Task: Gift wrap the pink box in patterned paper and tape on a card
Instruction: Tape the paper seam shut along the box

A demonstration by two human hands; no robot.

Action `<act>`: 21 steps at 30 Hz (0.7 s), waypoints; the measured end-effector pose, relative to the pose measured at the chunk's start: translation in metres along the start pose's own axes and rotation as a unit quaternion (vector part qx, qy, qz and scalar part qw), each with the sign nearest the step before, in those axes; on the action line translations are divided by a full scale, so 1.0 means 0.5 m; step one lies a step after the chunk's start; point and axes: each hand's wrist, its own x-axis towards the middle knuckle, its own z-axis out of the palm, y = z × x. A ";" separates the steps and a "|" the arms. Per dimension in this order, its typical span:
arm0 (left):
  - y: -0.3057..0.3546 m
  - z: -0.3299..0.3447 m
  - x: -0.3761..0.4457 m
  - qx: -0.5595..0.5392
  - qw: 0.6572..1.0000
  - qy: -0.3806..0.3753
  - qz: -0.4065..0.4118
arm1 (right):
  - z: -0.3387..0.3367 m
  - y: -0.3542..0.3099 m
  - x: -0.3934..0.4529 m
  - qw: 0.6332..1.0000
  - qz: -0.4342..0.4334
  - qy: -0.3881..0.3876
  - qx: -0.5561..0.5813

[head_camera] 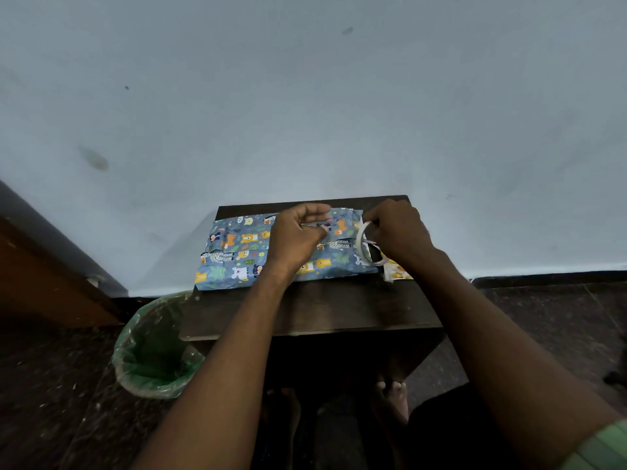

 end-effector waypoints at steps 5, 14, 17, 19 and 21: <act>-0.009 -0.039 -0.010 0.057 0.998 0.000 0.010 | 0.009 -0.008 0.004 0.999 0.015 0.010 -0.051; -0.043 -0.133 -0.025 0.104 0.994 0.033 -0.003 | 0.042 -0.138 0.007 0.998 -0.023 0.050 0.041; -0.053 -0.167 -0.031 0.085 0.993 0.074 -0.016 | 0.081 -0.232 -0.003 0.979 -0.056 -0.005 0.198; -0.067 -0.199 -0.035 0.093 0.990 0.098 -0.024 | 0.114 -0.273 -0.009 0.974 -0.071 -0.038 0.212; -0.083 -0.231 -0.038 0.116 0.987 0.109 -0.030 | 0.141 -0.297 -0.010 0.975 -0.091 -0.068 0.189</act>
